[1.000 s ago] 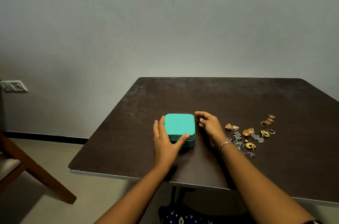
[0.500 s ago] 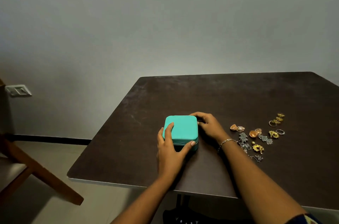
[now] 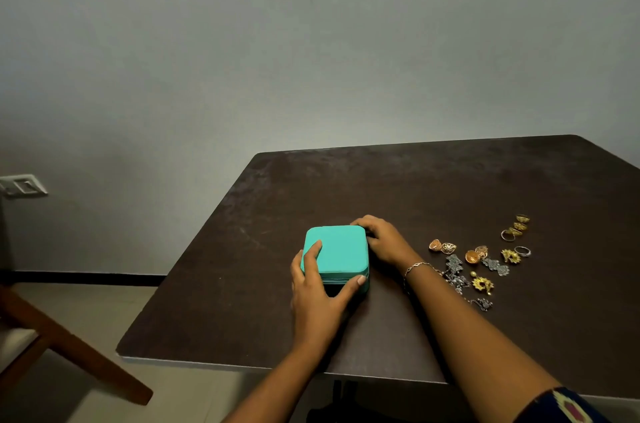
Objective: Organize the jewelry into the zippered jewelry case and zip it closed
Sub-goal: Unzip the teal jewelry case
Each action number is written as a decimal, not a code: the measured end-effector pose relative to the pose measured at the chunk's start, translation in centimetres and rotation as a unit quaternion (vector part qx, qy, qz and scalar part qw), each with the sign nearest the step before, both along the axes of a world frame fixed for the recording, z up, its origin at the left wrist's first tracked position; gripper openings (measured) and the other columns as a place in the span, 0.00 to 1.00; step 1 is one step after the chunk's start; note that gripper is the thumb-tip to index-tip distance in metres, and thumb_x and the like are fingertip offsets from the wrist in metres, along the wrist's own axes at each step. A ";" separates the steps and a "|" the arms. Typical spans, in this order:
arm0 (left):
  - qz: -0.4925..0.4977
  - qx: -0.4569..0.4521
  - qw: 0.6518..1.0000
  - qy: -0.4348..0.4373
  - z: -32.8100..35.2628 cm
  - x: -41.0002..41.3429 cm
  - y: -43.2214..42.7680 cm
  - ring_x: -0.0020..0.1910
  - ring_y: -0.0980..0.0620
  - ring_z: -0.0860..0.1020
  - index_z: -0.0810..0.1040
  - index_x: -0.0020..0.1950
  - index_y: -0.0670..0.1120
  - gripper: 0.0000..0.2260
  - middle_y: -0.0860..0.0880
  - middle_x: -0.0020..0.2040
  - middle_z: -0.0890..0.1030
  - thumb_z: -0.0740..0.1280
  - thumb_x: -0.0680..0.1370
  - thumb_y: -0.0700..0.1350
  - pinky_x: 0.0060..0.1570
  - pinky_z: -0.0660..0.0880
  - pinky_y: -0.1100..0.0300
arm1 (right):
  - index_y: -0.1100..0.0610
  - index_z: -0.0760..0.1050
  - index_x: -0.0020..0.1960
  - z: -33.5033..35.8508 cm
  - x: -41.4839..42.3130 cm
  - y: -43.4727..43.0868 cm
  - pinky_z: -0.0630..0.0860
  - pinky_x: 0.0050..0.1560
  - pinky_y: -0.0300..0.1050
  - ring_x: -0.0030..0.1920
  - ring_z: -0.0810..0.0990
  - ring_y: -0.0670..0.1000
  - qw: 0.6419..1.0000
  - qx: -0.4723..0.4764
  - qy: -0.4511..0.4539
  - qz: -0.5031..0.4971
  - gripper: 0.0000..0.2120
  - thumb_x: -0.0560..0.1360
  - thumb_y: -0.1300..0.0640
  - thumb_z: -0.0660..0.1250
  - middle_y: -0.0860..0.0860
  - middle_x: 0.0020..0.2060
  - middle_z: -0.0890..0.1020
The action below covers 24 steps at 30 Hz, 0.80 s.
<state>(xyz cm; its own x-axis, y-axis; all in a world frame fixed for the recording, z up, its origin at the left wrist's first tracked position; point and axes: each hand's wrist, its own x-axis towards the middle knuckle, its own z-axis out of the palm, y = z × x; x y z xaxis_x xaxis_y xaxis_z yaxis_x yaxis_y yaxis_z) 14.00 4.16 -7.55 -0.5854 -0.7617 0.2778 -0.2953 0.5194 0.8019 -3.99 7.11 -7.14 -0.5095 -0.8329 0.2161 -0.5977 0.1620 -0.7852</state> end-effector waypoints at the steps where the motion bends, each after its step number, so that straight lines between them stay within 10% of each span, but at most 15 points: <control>1: 0.002 0.000 1.000 0.001 0.1 0.0 0.0 0.67 0.52 0.63 0.59 0.70 0.56 0.36 0.52 0.71 0.59 0.72 0.67 0.58 0.58 0.68 0.58 | 0.60 0.78 0.53 0.0 -0.1 0.0 0.73 0.56 0.48 0.54 0.77 0.54 1.000 0.000 0.000 -0.001 0.13 0.74 0.69 0.60 0.55 0.51 0.80; 11: 0.005 0.003 1.000 -0.010 0.2 -0.1 0.1 0.67 0.52 0.63 0.59 0.70 0.56 0.36 0.52 0.71 0.59 0.72 0.67 0.59 0.58 0.69 0.54 | 0.63 0.75 0.59 1.2 -1.0 0.3 0.75 0.52 0.33 0.55 0.76 0.47 0.989 0.014 -0.106 0.103 0.15 0.76 0.72 0.57 0.55 0.55 0.79; 24: -0.005 0.002 1.000 -0.020 0.2 0.1 0.1 0.68 0.53 0.62 0.58 0.70 0.56 0.35 0.52 0.71 0.58 0.72 0.68 0.57 0.59 0.69 0.56 | 0.62 0.77 0.52 4.1 -3.6 -1.8 0.78 0.52 0.38 0.47 0.80 0.45 0.959 0.181 -0.078 0.202 0.09 0.76 0.69 0.61 0.54 0.49 0.80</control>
